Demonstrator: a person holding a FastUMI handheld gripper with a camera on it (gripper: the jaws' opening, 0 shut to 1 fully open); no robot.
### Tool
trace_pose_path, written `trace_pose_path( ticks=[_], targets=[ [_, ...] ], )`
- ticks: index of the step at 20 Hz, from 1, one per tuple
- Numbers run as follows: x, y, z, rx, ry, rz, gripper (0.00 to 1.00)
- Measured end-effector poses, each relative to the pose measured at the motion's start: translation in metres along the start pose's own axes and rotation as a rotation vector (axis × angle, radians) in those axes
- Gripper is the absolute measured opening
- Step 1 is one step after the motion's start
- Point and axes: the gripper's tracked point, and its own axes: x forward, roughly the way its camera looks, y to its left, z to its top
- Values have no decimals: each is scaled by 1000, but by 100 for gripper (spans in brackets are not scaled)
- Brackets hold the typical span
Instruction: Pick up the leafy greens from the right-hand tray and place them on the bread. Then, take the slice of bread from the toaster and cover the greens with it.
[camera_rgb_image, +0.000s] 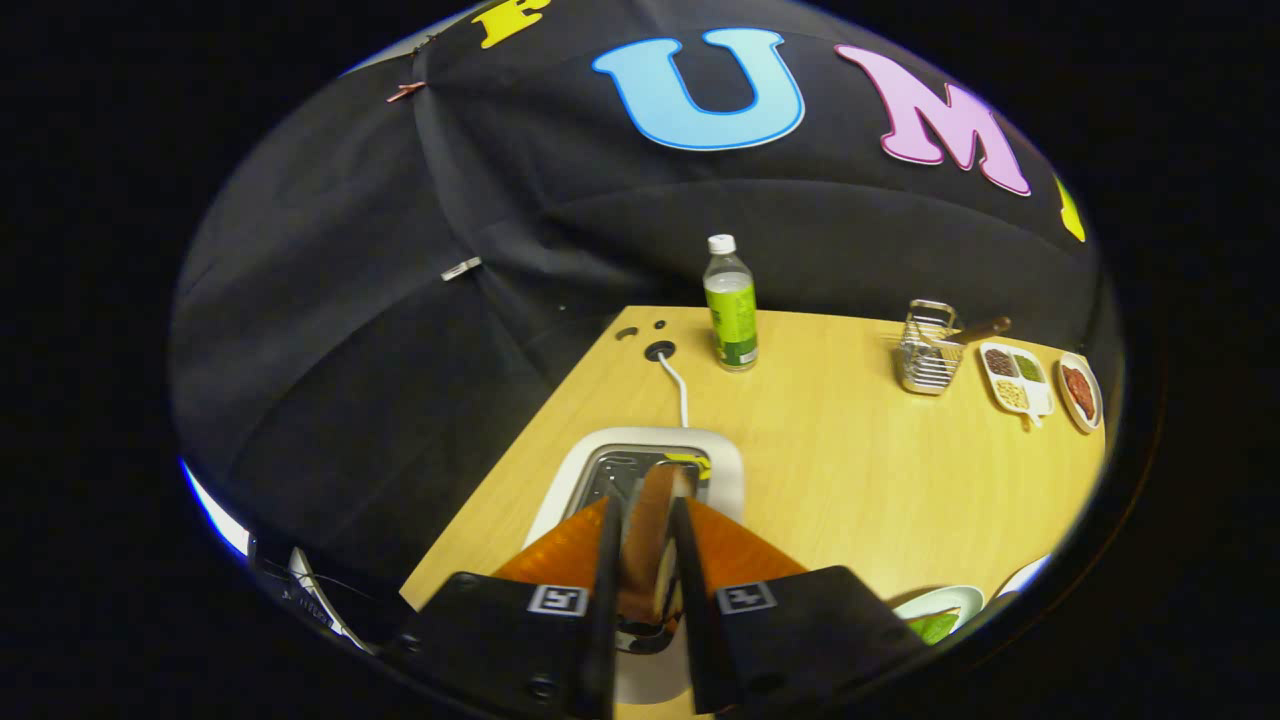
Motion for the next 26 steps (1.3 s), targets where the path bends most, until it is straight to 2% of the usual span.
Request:
trace_pose_path(
  ticks=[1,3,11,18,22,26],
  targets=[
    [0,1,0,1,3,2,19],
    [-3,5,1,-4,4,15,14],
    [-41,16,31,28,-66,63,14],
    [-97,15,74,103,-146,134,14],
    [-133,-8,83,134,-178,143,14],
    [-163,-57,79,139,-210,88,14]
  ],
)
